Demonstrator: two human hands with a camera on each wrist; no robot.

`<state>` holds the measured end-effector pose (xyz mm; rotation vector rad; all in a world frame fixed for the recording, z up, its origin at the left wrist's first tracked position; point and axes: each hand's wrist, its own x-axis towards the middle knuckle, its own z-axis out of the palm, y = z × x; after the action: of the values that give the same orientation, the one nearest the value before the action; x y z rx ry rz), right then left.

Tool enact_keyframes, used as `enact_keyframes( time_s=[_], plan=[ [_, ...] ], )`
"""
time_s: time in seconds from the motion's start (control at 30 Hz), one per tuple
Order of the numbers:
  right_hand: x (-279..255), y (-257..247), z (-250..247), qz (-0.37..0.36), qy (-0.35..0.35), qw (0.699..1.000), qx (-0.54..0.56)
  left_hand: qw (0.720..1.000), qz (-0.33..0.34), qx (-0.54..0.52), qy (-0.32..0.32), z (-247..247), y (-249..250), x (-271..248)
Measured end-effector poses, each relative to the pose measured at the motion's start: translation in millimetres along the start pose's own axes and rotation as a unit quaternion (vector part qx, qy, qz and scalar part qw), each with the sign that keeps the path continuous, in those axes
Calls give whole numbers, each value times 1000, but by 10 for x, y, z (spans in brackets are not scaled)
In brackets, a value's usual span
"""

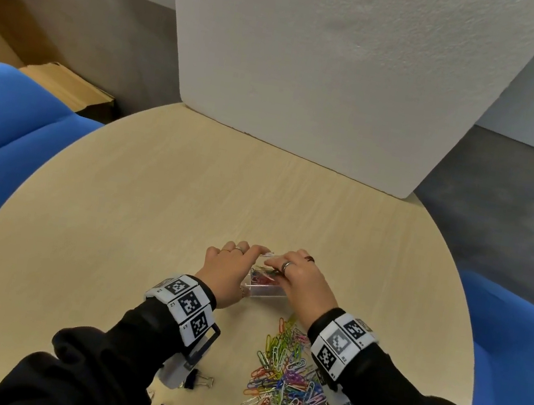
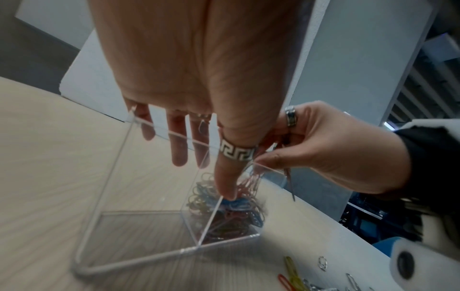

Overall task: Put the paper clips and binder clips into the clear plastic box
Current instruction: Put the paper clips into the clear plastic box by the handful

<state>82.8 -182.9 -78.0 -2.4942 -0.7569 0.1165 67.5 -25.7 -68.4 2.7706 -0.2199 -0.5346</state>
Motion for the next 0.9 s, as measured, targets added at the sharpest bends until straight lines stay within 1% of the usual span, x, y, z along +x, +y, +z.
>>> enact_keyframes(
  time_s=[0.07, 0.23, 0.33, 0.37, 0.4, 0.43, 0.47, 0.5, 0.53, 0.57, 0.6, 0.63, 0.77, 0.83, 0.9],
  plan=[
    [1, 16, 17, -11, 32, 998, 47, 1000, 1, 0, 2, 4, -3, 3],
    [8, 37, -14, -20, 82, 988, 131, 1000, 3, -2, 2, 5, -10, 3],
    [-34, 61, -98, -20, 122, 986, 110, 1000, 4, -2, -2, 1, -12, 5],
    [-52, 69, -131, -16, 122, 988, 92, 1000, 4, -2, -2, 1, -14, 6],
    [-69, 68, -165, -4, 100, 993, 68, 1000, 4, -1, -2, 2, -15, 4],
    [-85, 63, -188, 8, 53, 998, 37, 1000, 5, 0, 0, 4, -17, 5],
    [-104, 59, -199, 12, -10, 1000, -7, 1000, 5, 3, 1, 6, -18, 3],
    [-125, 57, -197, 9, -73, 996, -60, 1000, 5, 5, 1, 8, -17, 2],
    [-152, 62, -179, -2, -119, 987, -112, 1000, 4, 6, 0, 9, -15, 2],
    [-172, 72, -157, -15, -142, 978, -153, 1000, 3, 7, -1, 12, -13, 2],
    [-183, 79, -140, -21, -144, 973, -179, 1000, 3, 8, 0, 13, -10, 2],
    [-183, 80, -130, -22, -131, 973, -189, 1000, 3, 7, 1, 13, -10, 0],
    [-144, 61, -79, -43, -45, 982, -178, 1000, 4, -4, 0, 9, -12, -4],
    [-133, 57, 8, -54, -43, 982, -176, 1000, 2, -4, -2, 5, -7, -11],
    [-132, 61, 58, -48, -45, 980, -188, 1000, 1, -3, -3, -1, 1, -7]
  ],
)
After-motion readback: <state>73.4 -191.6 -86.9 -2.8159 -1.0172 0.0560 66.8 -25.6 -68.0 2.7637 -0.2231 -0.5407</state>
